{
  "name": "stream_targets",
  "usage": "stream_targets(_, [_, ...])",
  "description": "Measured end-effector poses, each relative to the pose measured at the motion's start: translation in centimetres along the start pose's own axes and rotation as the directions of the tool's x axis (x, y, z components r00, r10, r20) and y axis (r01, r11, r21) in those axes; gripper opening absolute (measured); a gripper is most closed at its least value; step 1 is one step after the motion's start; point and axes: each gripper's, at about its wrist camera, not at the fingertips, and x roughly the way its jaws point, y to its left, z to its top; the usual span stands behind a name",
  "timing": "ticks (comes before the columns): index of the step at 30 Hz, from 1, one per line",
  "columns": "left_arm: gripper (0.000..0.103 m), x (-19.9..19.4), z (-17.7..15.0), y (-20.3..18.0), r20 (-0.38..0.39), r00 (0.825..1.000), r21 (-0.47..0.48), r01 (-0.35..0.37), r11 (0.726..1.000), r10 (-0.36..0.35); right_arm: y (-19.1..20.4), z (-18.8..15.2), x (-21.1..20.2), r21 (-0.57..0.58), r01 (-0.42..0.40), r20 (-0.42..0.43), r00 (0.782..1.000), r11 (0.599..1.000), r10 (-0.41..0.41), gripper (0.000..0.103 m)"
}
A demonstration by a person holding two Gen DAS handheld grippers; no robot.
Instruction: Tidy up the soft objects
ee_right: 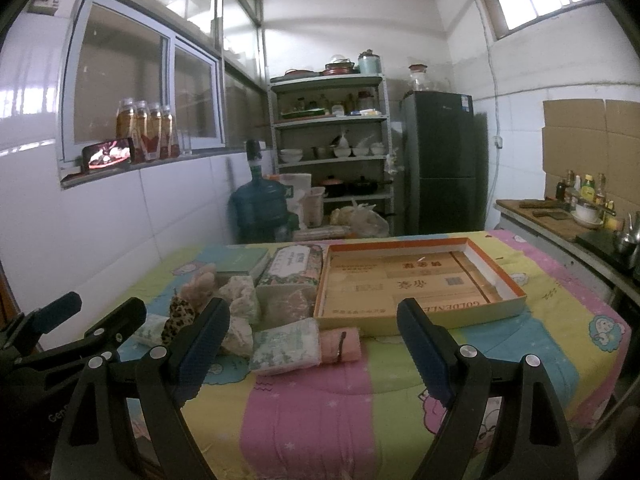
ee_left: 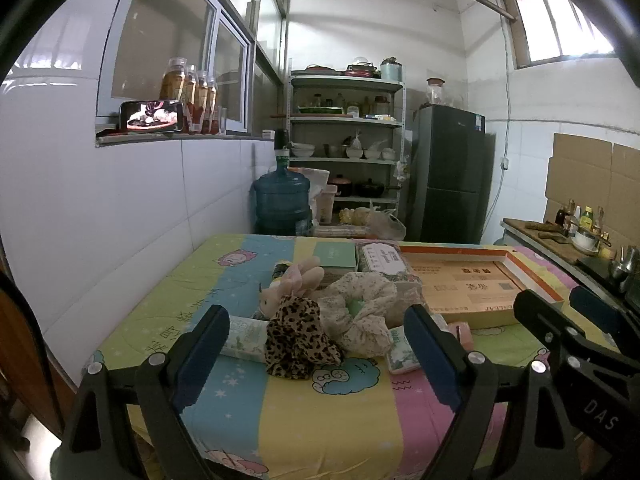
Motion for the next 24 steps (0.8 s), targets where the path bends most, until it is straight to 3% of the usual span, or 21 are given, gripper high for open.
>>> stream_targets(24, [0.090,0.01,0.11,0.05,0.001,1.000,-0.006,0.009,1.000,-0.009,0.04,-0.02,-0.09,0.002,-0.002,0.001,1.000,1.000,0.002,0.087])
